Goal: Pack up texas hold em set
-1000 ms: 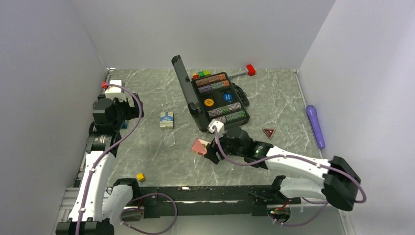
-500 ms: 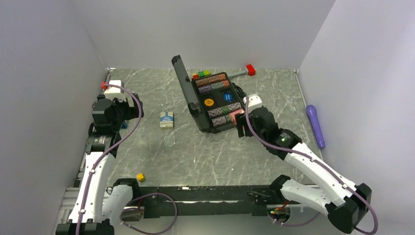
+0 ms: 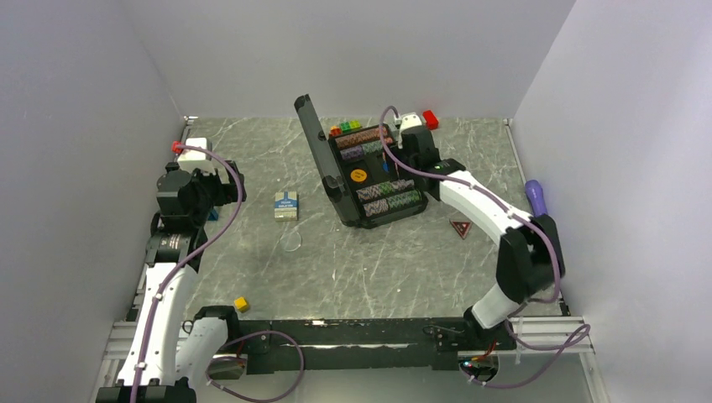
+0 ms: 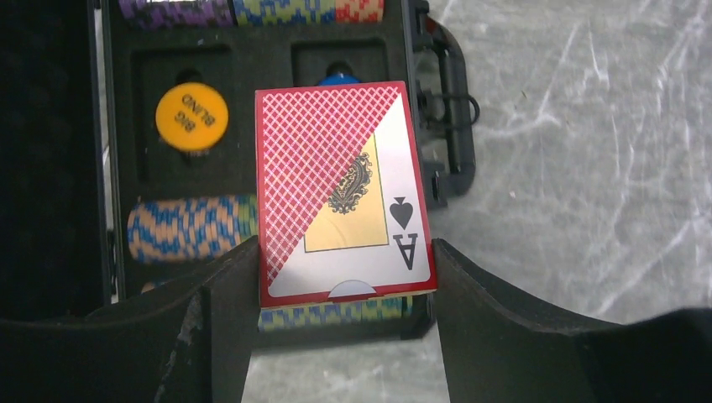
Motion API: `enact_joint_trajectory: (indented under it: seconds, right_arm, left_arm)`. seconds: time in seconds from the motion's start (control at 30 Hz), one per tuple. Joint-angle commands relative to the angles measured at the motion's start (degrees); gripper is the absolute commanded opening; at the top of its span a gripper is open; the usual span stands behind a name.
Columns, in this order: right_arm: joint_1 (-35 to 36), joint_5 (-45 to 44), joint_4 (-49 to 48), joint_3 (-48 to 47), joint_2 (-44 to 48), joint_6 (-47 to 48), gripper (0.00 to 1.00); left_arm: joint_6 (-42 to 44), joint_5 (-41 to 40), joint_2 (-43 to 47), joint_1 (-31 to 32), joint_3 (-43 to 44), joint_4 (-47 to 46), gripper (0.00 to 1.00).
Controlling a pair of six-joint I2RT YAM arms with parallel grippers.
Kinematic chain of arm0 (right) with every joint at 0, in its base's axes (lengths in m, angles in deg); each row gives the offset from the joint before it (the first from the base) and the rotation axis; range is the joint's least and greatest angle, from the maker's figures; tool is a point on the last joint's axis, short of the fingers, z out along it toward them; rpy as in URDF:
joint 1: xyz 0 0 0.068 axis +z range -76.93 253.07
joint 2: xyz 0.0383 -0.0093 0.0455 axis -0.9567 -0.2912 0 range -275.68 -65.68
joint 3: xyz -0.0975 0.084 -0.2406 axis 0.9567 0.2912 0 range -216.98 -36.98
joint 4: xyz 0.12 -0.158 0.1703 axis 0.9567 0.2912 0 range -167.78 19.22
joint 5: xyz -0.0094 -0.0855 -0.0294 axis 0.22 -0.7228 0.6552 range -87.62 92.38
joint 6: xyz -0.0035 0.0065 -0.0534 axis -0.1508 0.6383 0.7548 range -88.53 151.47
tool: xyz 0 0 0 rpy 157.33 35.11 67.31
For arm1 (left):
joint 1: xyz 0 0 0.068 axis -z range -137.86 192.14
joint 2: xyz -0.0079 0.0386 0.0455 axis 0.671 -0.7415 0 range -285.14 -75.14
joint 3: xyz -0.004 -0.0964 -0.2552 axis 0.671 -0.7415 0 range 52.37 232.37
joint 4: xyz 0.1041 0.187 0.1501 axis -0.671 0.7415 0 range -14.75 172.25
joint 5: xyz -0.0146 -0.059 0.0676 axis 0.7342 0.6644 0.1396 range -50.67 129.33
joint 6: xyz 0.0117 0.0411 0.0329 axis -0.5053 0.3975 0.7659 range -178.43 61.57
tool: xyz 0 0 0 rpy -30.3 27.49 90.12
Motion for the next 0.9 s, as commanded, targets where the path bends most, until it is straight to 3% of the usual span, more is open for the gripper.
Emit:
enact_joint_trajectory:
  seconds: [0.0,0.27,0.87]
  right_arm:
    - [-0.9,2.0,-5.2,-8.0,-6.9,2.0,0.00]
    - [-1.0,-1.3,-4.1,-14.9,-17.6,1.2,0.00]
    - [-1.4,-3.6,-5.7,-15.4,-23.2,1.5,0.00]
  left_arm:
    - [0.2,-0.3,1.0,-0.1,0.1,-2.2,0.99]
    - [0.2,0.0,0.8,-0.1,0.2,-2.4,0.99]
    - [0.3,0.2,0.0,-0.1,0.5,-2.2,0.99]
